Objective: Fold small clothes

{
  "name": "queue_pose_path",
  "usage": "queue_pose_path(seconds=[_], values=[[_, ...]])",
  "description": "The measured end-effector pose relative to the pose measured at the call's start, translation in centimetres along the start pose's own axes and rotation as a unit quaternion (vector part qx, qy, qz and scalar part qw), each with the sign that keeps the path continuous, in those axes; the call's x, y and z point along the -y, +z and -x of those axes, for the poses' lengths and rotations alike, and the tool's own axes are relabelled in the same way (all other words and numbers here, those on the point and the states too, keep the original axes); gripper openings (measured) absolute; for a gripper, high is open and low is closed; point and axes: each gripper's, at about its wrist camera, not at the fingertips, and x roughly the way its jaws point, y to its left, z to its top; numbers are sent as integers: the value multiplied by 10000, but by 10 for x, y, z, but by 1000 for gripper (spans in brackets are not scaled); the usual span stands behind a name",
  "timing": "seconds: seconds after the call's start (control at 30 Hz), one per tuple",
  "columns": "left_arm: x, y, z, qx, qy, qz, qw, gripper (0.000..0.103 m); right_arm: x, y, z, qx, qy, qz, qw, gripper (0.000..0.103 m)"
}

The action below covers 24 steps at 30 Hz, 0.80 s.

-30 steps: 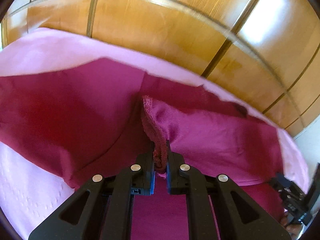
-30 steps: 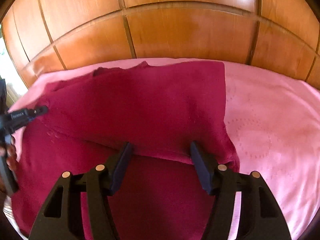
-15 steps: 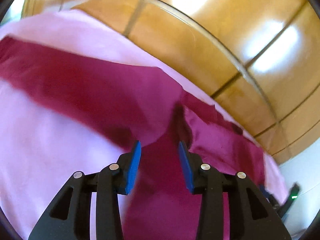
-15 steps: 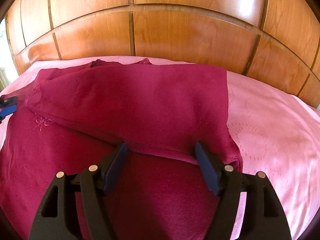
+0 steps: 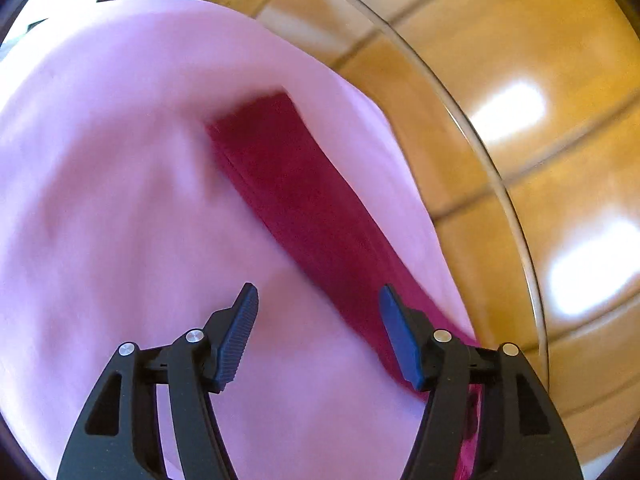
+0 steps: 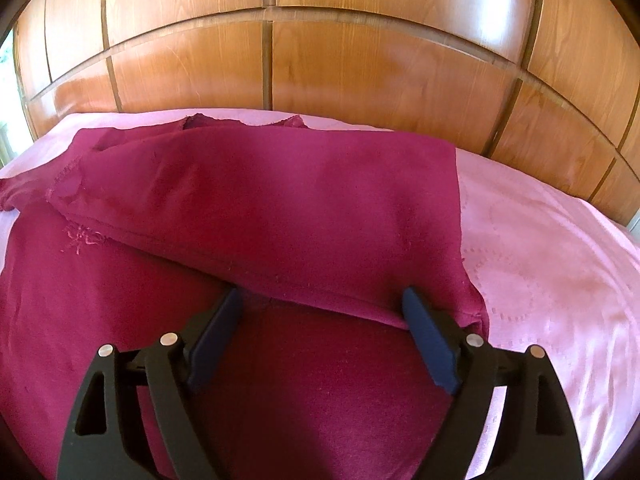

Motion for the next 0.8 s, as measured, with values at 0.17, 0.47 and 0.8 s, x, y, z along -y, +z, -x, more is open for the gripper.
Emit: queue_pose_path(seconds=[0.17, 0.47, 0.8], values=[[-23, 38, -12, 129, 307, 409, 9986, 46, 0, 0, 0, 1, -16, 10, 10000, 84], [-1, 62, -26, 170, 518, -252, 9982, 6, 0, -1, -1, 13, -42, 5, 10000, 85], [129, -33, 15, -36, -1024, -1822, 9779, 6, 1, 0, -1, 23, -8, -26, 10000, 85]])
